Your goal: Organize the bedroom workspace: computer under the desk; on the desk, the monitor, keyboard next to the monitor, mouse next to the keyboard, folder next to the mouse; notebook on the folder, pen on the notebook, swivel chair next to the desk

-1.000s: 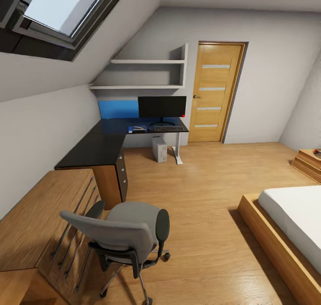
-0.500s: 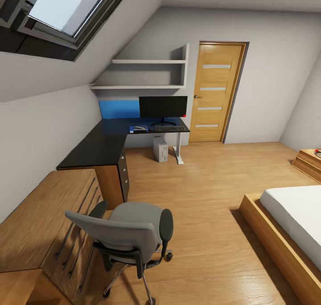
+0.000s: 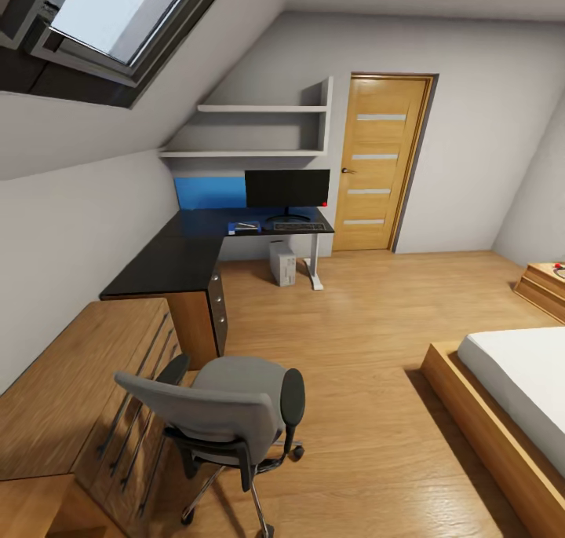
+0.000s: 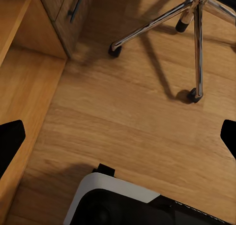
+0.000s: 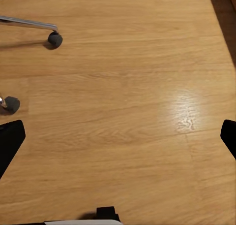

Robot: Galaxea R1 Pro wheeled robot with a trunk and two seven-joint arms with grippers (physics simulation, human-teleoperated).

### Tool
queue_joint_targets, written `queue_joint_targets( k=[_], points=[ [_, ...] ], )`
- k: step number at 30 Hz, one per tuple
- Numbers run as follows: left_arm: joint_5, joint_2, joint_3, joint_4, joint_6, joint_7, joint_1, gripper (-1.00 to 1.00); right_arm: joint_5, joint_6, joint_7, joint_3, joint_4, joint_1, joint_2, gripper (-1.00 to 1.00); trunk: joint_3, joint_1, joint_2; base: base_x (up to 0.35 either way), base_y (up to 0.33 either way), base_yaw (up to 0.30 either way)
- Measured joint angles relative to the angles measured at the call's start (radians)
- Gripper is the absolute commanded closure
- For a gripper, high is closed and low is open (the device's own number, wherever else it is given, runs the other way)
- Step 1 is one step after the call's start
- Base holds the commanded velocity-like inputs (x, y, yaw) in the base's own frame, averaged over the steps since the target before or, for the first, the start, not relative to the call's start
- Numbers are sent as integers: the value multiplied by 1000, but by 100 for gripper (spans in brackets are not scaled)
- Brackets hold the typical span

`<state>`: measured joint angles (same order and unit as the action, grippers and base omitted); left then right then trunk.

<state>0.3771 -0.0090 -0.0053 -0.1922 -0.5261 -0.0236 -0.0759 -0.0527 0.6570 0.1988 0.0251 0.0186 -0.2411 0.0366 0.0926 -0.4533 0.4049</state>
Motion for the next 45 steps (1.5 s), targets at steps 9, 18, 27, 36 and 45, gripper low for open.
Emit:
queue_joint_targets(
  k=[9, 18, 27, 36, 45],
  points=[
    [-1, 1, -1, 0, -1, 0, 0, -100, 0, -1, 0, 0, 0, 0, 0, -100, 0, 0, 0, 0, 0, 0],
    [-1, 4, 0, -3, -5, -1, 0, -100, 0, 0, 0, 0, -1, 0, 0, -100, 0, 0, 0, 0, 0, 0],
    [0, 2, 0, -3, -5, -1, 0, -100, 0, 0, 0, 0, -1, 0, -1, -100, 6, -8, 14, 0, 0, 0],
    [1, 0, 0, -3, -2, -3, 0, -100, 0, 0, 0, -1, -1, 0, -2, -100, 35, -42, 77, 0, 0, 0],
    [3, -1, 0, -3, 6, -9, 0, -100, 0, -1, 0, 0, -1, 0, -2, -100, 63, -77, 140, 0, 0, 0]
  ],
)
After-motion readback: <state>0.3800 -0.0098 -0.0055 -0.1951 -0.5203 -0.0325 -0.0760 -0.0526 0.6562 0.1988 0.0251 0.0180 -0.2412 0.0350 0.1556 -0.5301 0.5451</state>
